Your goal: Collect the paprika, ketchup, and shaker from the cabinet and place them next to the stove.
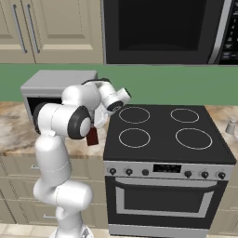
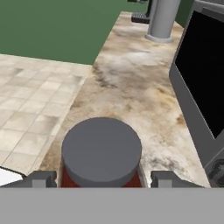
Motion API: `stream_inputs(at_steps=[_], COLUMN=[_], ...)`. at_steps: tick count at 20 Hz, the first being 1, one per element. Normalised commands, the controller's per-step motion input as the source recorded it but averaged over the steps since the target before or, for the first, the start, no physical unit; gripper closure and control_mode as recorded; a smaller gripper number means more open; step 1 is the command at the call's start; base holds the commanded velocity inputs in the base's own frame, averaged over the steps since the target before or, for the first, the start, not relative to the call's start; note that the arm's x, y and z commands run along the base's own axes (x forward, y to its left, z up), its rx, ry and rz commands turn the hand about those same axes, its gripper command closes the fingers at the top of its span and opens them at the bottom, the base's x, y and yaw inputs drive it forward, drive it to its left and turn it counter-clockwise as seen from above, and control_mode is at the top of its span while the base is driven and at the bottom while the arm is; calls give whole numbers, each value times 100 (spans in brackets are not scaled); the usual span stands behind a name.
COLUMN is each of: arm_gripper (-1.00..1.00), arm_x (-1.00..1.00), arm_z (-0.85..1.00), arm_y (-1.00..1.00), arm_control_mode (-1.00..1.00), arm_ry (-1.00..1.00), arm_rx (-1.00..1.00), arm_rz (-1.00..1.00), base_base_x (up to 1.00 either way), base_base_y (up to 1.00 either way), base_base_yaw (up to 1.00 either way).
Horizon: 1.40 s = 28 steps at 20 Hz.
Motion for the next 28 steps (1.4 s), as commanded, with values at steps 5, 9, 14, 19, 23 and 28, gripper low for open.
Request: stream_inputs(at_steps=[5, 9, 14, 19, 23, 28], arm_gripper=[100, -100, -100, -100, -100, -100], arm_x=[31, 33, 9, -9, -8, -15], arm_z=[-22, -31, -9, 5, 17, 27], arm_y=[0, 1, -1, -16, -23, -18], arm_control_mode=[-100, -100, -100, -100, -100, -100], arm_ry=[0, 4, 0, -2, 0, 0], arm_rx=[0, 0, 1, 1, 0, 0], arm_rz=[1, 4, 6, 4, 3, 1], base_base_x=[0, 0, 0, 0, 0, 0], base_base_y=[0, 0, 0, 0, 0, 0], base_base_yaw=[0, 0, 0, 0, 0, 0])
